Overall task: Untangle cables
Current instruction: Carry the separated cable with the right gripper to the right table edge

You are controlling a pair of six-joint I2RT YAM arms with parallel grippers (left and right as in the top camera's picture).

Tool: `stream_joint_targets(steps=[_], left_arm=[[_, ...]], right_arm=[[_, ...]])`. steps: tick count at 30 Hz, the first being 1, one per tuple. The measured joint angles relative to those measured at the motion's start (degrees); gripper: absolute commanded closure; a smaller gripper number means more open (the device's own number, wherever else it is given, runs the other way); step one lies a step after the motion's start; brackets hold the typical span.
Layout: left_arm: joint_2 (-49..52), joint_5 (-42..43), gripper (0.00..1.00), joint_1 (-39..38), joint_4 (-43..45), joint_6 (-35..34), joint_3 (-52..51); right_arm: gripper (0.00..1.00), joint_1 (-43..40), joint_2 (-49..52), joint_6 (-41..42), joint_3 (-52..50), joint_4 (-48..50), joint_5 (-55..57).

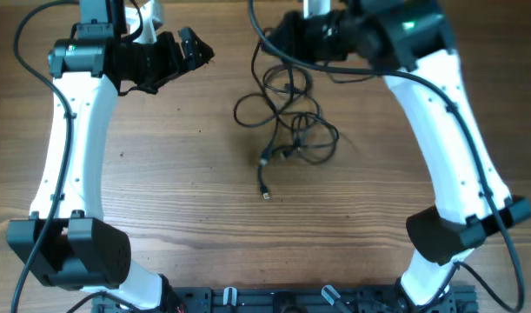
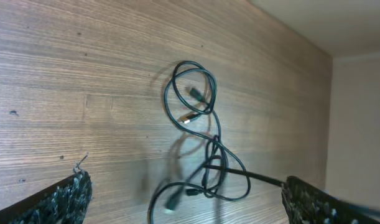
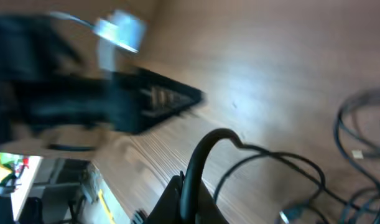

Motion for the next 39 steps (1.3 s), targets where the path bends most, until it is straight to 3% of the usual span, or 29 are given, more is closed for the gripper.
stream_joint_targets(steps=[6,14,17,18,21,24,27,33,39], left_arm=[[0.22,-2.16,0.0,0.0,0.0,-1.92,0.0],[3.15,-2.78,0.0,0.0,-0.04,-3.56,0.0],[4.44,-2.82,0.01,0.0,-0.28,-3.76,0.0],[4.57,-2.8,0.01,0.0,-0.26,-3.76,0.0],[4.59,-2.82,0.01,0.0,-0.35,-3.78,0.0],[4.61,-2.8,0.0,0.0,-0.31,-3.78,0.0],[4.61,-2.8,0.0,0.0,-0.26,-3.78,0.0],[4.61,-2.8,0.0,0.0,-1.31,-3.78,0.0],[4.61,-2.8,0.0,0.0,-1.86,-3.76,0.0]], right_arm=[[0.96,-0.44,-3.67,9.16,13.66,5.31,-1.6],[0.96,-13.53,-9.68,31.36,15.1,18.82,-2.12],[0.96,-17.51,-9.7,36.11,15.13,24.85,-4.66],[0.96,-18.56,-9.73,36.15,15.17,24.57,-5.01],[0.96,-19.5,-9.55,31.39,15.41,11.74,-2.25],[0.96,-19.58,-7.67,23.12,15.04,2.47,10.51],[0.96,-22.4,-4.94,16.68,14.88,0.02,22.45],[0.96,-42.01,-0.74,9.81,14.69,6.91,29.99],[0.96,-51.63,8.61,9.25,14.67,19.3,31.1]])
